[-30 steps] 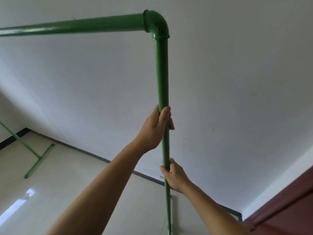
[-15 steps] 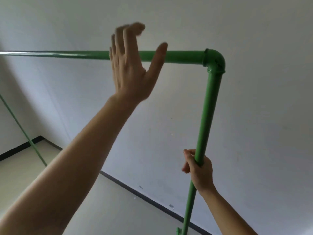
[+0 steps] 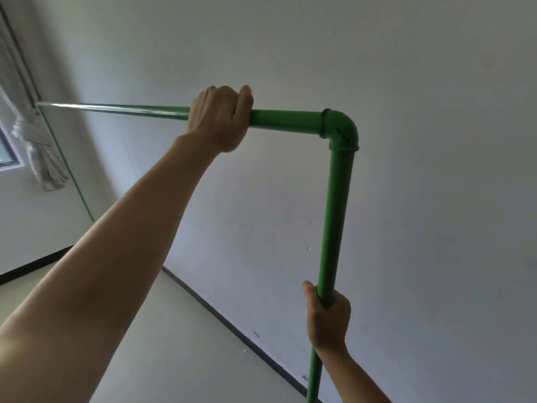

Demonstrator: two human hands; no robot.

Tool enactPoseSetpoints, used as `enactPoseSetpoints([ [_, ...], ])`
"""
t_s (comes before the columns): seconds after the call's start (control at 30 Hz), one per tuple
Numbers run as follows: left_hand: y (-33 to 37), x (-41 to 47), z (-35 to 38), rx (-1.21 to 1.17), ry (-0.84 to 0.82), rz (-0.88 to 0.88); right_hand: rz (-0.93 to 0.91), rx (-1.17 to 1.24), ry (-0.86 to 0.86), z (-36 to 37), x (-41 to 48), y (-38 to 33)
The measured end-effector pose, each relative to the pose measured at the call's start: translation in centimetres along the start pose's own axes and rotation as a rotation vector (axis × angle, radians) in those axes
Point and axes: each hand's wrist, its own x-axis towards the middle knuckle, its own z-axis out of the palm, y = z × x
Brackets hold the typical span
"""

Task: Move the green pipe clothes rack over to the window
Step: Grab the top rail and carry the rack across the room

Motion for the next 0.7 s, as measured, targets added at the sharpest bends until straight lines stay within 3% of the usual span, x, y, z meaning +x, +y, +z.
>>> enactPoseSetpoints([
  [0.4,-0.9,-1.6,-3.7,0.095,0.104,-0.036,-0.053,0.111,-0.235,-0.1,0.3,-0.6],
  [0.7,-4.0,-2.8,-5.5,0.202,0.027,-0.123,-0.029,0.118,-0.342,4.0,1.2,0.2],
])
